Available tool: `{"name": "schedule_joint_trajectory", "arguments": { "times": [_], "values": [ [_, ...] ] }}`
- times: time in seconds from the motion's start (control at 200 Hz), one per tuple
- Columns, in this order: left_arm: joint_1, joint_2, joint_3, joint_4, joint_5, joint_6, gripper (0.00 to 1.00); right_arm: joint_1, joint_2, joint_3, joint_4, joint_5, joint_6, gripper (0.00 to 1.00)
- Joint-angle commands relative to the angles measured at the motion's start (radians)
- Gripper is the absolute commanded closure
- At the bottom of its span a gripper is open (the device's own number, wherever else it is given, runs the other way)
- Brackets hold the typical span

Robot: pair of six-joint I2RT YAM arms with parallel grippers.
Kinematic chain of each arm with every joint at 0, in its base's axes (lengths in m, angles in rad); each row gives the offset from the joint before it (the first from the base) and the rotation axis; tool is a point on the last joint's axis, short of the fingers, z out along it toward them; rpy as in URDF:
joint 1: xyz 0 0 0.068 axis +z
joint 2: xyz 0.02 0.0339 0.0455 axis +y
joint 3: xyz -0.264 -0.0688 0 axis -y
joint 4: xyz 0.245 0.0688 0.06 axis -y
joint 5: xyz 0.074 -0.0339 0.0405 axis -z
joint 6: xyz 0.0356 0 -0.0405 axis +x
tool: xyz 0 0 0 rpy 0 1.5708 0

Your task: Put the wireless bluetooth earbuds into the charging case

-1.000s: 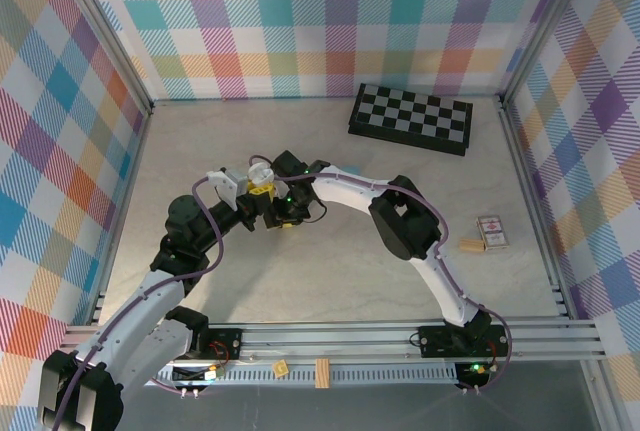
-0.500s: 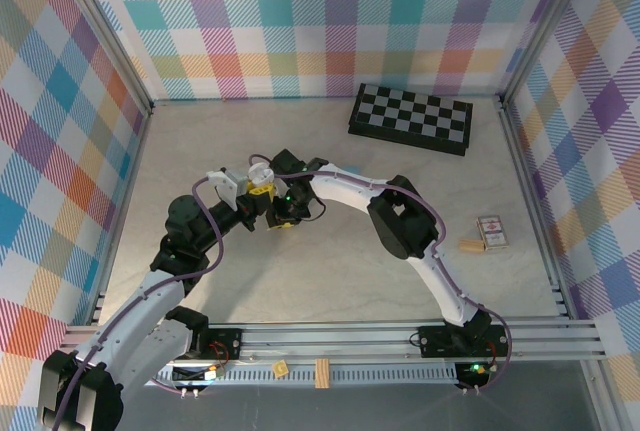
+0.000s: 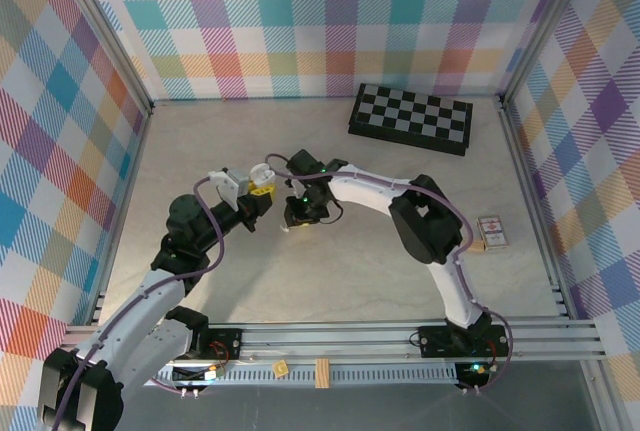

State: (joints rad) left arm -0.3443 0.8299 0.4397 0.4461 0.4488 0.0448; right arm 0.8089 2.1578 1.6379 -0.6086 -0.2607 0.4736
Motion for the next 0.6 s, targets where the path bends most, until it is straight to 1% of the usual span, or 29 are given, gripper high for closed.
{"name": "schedule_joint_trajectory", "arguments": {
  "times": [0.0,0.1,0.215,0.34,0.455,0.595],
  "values": [
    [-0.001,0.015,0.016,0.021,0.019,0.000,0.88,-0.022,-0.074,-0.051,0.026,0.009,-0.033,0.75],
    [-0.001,0.032,0.016,0.032,0.017,-0.003,0.88,-0.024,-0.089,-0.079,0.048,-0.010,-0.034,0.72],
    [-0.001,0.041,0.015,0.051,0.007,-0.013,0.88,-0.025,-0.057,-0.049,0.078,-0.036,-0.018,0.68],
    [-0.001,0.039,0.019,0.065,0.022,-0.023,0.88,-0.025,0.032,0.057,0.082,-0.071,-0.012,0.67],
    [-0.002,0.033,0.026,0.043,0.027,-0.022,0.88,-0.024,0.121,0.167,0.065,-0.140,-0.008,0.67],
    [-0.002,0.022,0.027,0.027,0.027,-0.023,0.88,-0.016,0.194,0.233,0.032,-0.189,-0.022,0.66]
  ]
}}
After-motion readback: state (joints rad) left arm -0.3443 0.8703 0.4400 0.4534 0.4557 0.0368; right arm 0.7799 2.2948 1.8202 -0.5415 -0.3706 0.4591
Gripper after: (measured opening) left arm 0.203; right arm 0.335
